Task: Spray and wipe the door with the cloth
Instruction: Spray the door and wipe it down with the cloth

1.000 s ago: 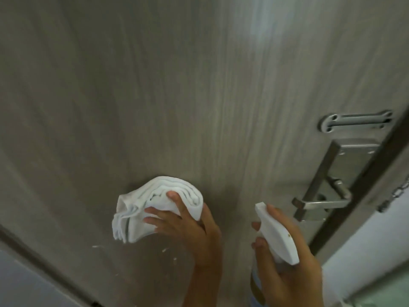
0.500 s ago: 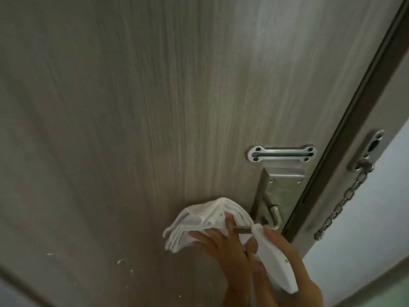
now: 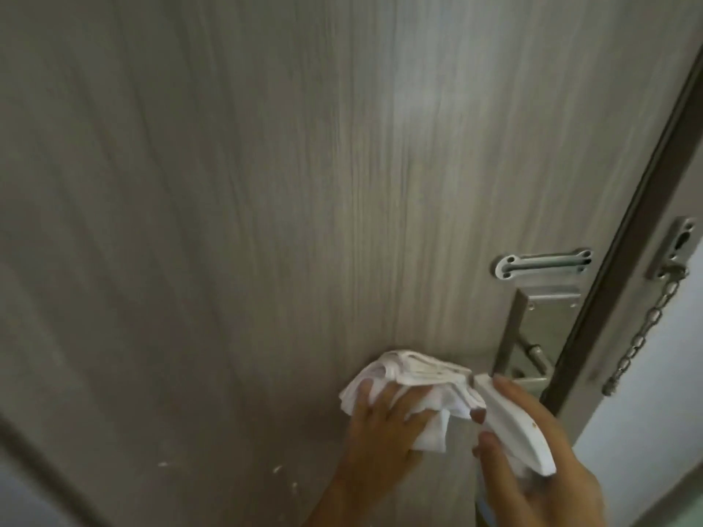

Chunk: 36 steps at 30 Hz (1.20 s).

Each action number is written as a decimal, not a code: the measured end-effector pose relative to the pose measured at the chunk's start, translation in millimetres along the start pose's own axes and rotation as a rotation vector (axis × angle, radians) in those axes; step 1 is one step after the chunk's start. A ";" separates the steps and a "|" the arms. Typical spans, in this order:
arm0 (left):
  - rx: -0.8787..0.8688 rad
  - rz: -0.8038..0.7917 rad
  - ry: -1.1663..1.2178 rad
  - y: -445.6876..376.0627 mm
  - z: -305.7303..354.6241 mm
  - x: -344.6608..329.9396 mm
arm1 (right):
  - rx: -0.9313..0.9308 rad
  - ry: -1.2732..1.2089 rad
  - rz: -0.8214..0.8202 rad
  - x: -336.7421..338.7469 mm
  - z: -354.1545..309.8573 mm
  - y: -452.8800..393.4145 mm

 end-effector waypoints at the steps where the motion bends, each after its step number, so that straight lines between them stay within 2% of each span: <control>1: -0.023 -0.013 0.017 1.9 -8.2 -0.4 | -0.035 -0.071 -0.110 -1.1 6.1 -6.5; 5: 0.001 -0.004 -0.120 25.0 -64.6 28.9 | -0.003 -0.196 -0.179 -27.8 11.0 29.7; 8: -0.040 0.180 -0.315 50.0 -102.9 51.4 | 0.045 -0.273 -0.232 -55.2 38.7 54.7; 11: 0.012 0.331 -0.490 72.7 -138.1 78.0 | 0.157 -0.413 -0.236 -73.9 53.0 75.3; 17: 0.127 0.422 -0.631 126.4 -165.1 76.8 | 0.269 -0.551 -0.333 -116.0 81.8 129.2; 22: 0.207 0.408 -0.640 175.5 -185.9 69.8 | 0.296 -0.590 -0.371 -144.6 94.4 174.9; 26: 0.360 0.389 -0.570 222.3 -211.0 75.9 | 0.309 -0.609 -0.394 -161.1 91.1 207.7; 30: 0.513 0.506 -0.479 249.3 -228.6 123.3 | 0.343 -0.638 -0.436 -177.5 77.8 237.7; 32: 0.654 0.539 -0.368 261.2 -252.8 147.8 | 0.354 -0.646 -0.486 -189.5 71.4 255.6; 34: 0.781 0.480 -0.249 275.2 -283.4 162.9 | 0.366 -0.629 -0.526 -203.8 67.9 274.7; 36: 0.755 0.388 -0.245 283.0 -293.5 173.9 | 0.379 -0.612 -0.550 -217.9 67.5 293.9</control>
Point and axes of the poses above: each hand's wrist, its own y-axis away from the middle knuckle, its own x-axis out of the back of the hand, z = x × y, the point moved 9 cm from there along -y, towards the middle knuckle, and after that the axes turned 13 degrees about z, right-handed, at the moved point
